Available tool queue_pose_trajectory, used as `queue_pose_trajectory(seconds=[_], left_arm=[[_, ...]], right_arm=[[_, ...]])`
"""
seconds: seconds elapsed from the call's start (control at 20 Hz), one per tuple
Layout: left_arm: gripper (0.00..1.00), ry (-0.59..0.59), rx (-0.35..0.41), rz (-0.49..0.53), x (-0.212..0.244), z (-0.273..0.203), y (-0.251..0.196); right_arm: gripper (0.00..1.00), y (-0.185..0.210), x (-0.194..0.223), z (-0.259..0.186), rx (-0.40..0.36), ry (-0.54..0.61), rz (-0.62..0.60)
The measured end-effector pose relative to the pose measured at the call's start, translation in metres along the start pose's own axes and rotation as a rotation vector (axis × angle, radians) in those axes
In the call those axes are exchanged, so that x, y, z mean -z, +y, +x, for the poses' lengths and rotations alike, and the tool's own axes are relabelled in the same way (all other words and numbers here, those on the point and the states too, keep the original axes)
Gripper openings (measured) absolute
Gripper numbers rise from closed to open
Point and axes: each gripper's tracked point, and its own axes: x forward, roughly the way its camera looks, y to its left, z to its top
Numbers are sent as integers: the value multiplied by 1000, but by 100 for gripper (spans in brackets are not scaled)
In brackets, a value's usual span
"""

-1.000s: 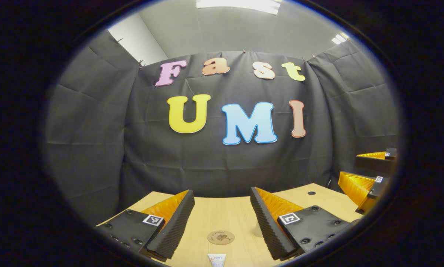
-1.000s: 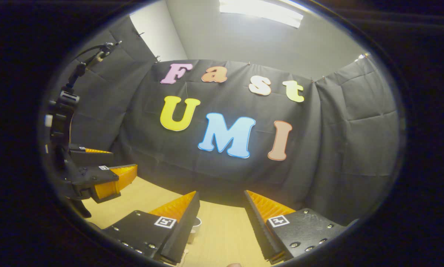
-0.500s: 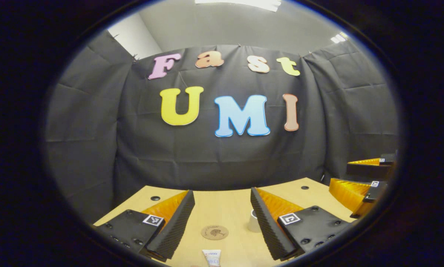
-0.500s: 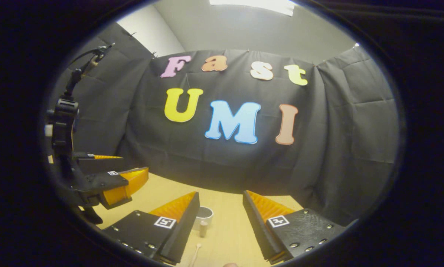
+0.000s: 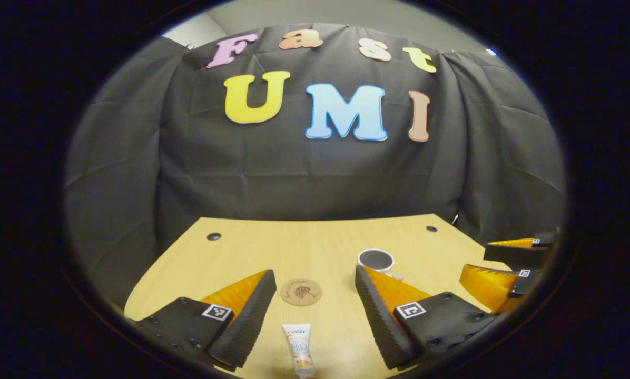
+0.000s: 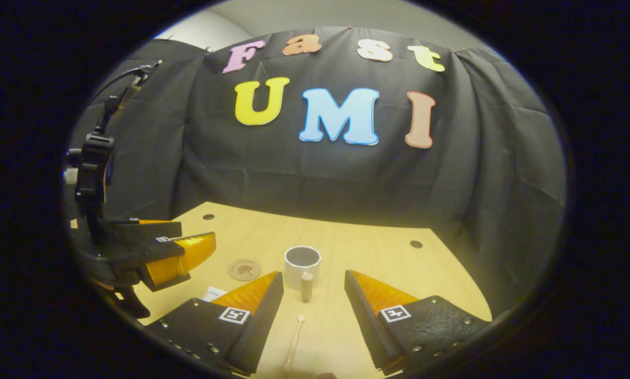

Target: Put the toothbrush and toothpaste on the desktop into the cup, then pick up the cup and place it on the coaster on the desktop.

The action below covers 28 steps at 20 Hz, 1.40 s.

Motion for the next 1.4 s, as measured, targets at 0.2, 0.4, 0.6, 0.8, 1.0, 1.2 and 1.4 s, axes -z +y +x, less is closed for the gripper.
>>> queue_pose_trajectory(seconds=[0.2, 0.4, 0.6, 0.8, 1.0, 1.2, 1.4], left_arm=[[97, 130, -19, 18, 39, 8, 5], [97, 291, -13, -4, 80, 17, 9], [99, 448, -7, 7, 114, 22, 15], [99, 599, 15, 17, 141, 21, 15], [99, 693, 26, -16, 164, 24, 12], [99, 761, 28, -45, 180, 24, 16], [99, 813, 21, -33, 194, 25, 22]], right_arm=[[75, 8, 23, 11, -27, 99, 68], [75, 10, 47, 21, -30, 220, 141], [75, 10, 77, 28, -16, 354, 146], [77, 19, 102, 34, -31, 465, 169], [77, 23, 123, 32, -33, 594, 153], [78, 24, 150, 36, -29, 704, 133], [78, 26, 168, 37, -31, 794, 136]])
